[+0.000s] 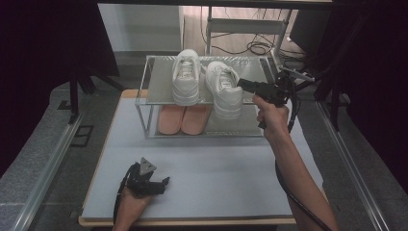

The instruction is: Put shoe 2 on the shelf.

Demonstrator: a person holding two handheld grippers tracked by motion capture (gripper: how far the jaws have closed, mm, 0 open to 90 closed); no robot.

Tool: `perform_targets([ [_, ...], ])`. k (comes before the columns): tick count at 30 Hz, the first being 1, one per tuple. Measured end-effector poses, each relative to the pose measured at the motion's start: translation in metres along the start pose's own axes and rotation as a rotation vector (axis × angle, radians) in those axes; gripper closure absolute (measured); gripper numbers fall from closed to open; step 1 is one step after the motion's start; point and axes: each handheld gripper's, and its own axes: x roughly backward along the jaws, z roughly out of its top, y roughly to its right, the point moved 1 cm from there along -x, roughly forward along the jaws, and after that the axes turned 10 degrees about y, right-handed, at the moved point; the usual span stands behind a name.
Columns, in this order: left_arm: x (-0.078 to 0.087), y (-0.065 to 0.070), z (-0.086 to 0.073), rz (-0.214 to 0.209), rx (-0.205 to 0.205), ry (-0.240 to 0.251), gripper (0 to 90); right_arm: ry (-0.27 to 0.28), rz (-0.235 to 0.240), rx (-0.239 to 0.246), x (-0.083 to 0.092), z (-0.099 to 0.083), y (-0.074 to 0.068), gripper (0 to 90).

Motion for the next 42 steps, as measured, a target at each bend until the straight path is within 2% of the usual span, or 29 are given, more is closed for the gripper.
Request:
perform_targets([
  [4, 0.000, 0.000, 0.000, -0.001, 0.000, 0.000, 14.4, 0.013, 0.003, 0.035, 0.010, 0.002, 0.002, 52.4],
  [8, 0.000, 0.000, 0.000, -0.001, -0.001, 0.000, 14.5, 0.047, 0.020, 0.031, 0.020, 0.005, 0.006, 51.7],
  [11, 0.000, 0.000, 0.000, -0.002, 0.000, 0.002, 14.6, 0.042, 0.022, 0.044, 0.025, 0.004, 0.008, 54.4],
  [15, 0.000, 0.000, 0.000, -0.002, -0.001, 0.002, 14.8, 0.023, 0.042, 0.057, 0.034, -0.003, 0.013, 63.2],
  [19, 0.000, 0.000, 0.000, -0.005, 0.001, 0.003, 15.1, 0.022, 0.091, 0.089, 0.043, -0.012, 0.017, 63.7],
  [22, 0.000, 0.000, 0.000, -0.007, 0.003, 0.002, 15.1, 0.004, 0.097, 0.135, 0.050, -0.022, 0.015, 63.2],
  [25, 0.000, 0.000, 0.000, -0.006, 0.002, 0.002, 15.1, -0.012, 0.117, 0.169, 0.055, -0.032, 0.013, 70.8],
  [26, 0.000, 0.000, 0.000, -0.006, 0.002, 0.002, 15.1, -0.031, 0.108, 0.181, 0.057, -0.037, 0.012, 76.0],
  [29, 0.000, 0.000, 0.000, -0.005, 0.001, 0.003, 15.1, -0.054, 0.119, 0.191, 0.059, -0.048, 0.011, 88.6],
  [30, 0.000, 0.000, 0.000, -0.005, 0.001, 0.003, 15.1, -0.060, 0.124, 0.189, 0.058, -0.051, 0.010, 90.0],
  [36, 0.000, 0.000, 0.000, -0.007, 0.002, 0.000, 15.1, -0.083, 0.132, 0.208, 0.055, -0.061, 0.010, 90.0],
  [39, 0.000, 0.000, 0.000, -0.006, 0.002, 0.001, 15.1, -0.097, 0.106, 0.233, 0.053, -0.065, 0.010, 90.0],
  [42, 0.000, 0.000, 0.000, -0.006, 0.001, 0.001, 15.1, -0.097, 0.091, 0.239, 0.049, -0.068, 0.010, 90.0],
])
